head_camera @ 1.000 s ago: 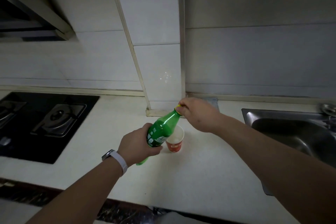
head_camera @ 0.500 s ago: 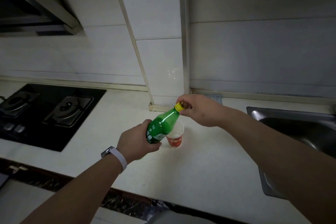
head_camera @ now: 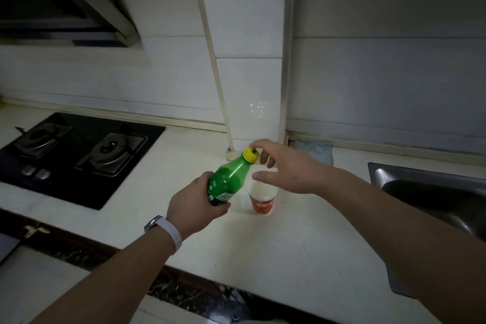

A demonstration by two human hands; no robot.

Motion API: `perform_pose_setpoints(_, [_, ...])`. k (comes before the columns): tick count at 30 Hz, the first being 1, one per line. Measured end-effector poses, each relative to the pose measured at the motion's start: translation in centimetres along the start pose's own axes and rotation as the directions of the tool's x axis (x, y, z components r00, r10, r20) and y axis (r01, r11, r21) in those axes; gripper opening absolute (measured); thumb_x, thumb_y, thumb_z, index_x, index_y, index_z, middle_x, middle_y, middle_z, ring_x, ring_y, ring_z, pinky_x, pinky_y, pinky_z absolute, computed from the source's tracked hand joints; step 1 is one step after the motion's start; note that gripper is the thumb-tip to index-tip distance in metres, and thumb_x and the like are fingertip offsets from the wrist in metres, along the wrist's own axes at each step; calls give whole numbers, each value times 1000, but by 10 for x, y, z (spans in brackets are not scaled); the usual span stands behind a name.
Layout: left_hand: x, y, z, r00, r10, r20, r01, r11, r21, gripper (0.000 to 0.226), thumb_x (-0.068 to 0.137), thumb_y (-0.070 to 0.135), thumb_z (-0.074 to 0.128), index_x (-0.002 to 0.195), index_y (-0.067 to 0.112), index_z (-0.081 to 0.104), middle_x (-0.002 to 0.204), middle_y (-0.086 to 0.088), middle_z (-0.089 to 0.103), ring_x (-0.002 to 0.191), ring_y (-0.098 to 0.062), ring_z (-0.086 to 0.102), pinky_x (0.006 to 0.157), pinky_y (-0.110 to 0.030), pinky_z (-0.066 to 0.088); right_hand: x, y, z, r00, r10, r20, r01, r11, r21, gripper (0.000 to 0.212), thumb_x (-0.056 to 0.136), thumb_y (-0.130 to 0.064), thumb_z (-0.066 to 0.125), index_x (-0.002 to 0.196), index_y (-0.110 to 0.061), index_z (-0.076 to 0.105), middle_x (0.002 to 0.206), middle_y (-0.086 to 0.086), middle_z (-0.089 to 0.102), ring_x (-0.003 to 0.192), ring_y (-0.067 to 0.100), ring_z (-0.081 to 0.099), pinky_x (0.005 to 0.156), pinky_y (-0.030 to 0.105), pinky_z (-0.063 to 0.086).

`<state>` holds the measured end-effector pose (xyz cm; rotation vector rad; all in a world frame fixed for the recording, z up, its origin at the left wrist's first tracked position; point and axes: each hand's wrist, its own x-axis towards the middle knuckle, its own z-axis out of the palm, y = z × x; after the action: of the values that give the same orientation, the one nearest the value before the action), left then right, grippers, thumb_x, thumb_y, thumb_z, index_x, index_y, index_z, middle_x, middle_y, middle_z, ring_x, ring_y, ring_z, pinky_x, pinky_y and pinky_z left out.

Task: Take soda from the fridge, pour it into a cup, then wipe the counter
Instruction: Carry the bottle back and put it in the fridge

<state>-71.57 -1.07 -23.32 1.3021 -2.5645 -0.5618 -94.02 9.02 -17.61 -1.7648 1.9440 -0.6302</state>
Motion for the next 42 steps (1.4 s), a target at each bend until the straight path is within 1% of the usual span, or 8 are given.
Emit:
perform_pose_setpoints(4, [-9,-30,-22,984,-174,25,170,909,-382,53,65,41,86,106,33,54,91,16,67,83,-6,63,69,-28,50,15,-25,14,1000,-28,9,28,999,31,64,86,-55,61,142,-40,33,120,-14,50,105,4,51,90,28,47])
perform_pose_setpoints(9, [-29,-83,-59,972,-236,23,204,786,-583,45,67,24,88,104,27,62,92,6,72,85,-7,68,67,-20,48,39,-66,43,988,-139,62,142,989,-45,56,89,-55,57,140,-36,41,137,-13,43,119,3,43,99,26,37])
perform_pose_setpoints(15, [-63,-162,-116,951,-294,-93,159,728,-667,50,69,20,87,109,27,58,95,5,73,85,-6,69,71,-23,51,83,-145,93,960,-257,110,265,962,-64,54,90,-54,55,139,-36,41,138,-17,39,119,0,38,97,19,31])
perform_pose_setpoints(26, [-142,-332,-202,853,-458,-251,122,642,-757,60,70,28,87,120,34,54,108,8,71,96,-7,69,82,-33,54,161,-303,204,860,-459,224,503,839,-208,59,87,-58,54,141,-37,41,151,-9,33,137,11,30,113,33,30])
perform_pose_setpoints(31, [-190,-388,-220,776,-556,-299,127,601,-789,55,72,12,85,118,25,57,101,11,71,85,5,67,65,-10,51,186,-377,263,795,-531,294,599,767,-232,58,89,-55,53,142,-33,43,151,-7,34,138,13,29,112,36,29])
perform_pose_setpoints(36, [-232,-440,-246,714,-624,-318,142,573,-807,56,68,19,87,118,23,62,104,6,74,93,-6,69,71,-16,54,201,-438,313,721,-589,365,679,705,-204,56,90,-56,50,141,-34,42,150,-9,32,139,13,26,112,36,27])
perform_pose_setpoints(40, [-262,-469,-264,633,-688,-354,136,549,-824,56,65,17,87,116,22,64,103,4,75,93,-12,71,80,-30,57,215,-478,339,658,-633,408,734,659,-162,55,91,-56,49,142,-36,41,150,-10,32,139,11,27,112,34,26])
perform_pose_setpoints(42, [-272,-482,-271,594,-713,-372,139,547,-825,55,66,17,87,116,23,64,103,5,75,92,-10,71,77,-27,56,223,-495,351,629,-657,415,760,633,-149,54,92,-56,49,141,-35,42,149,-10,34,138,10,27,112,33,25])
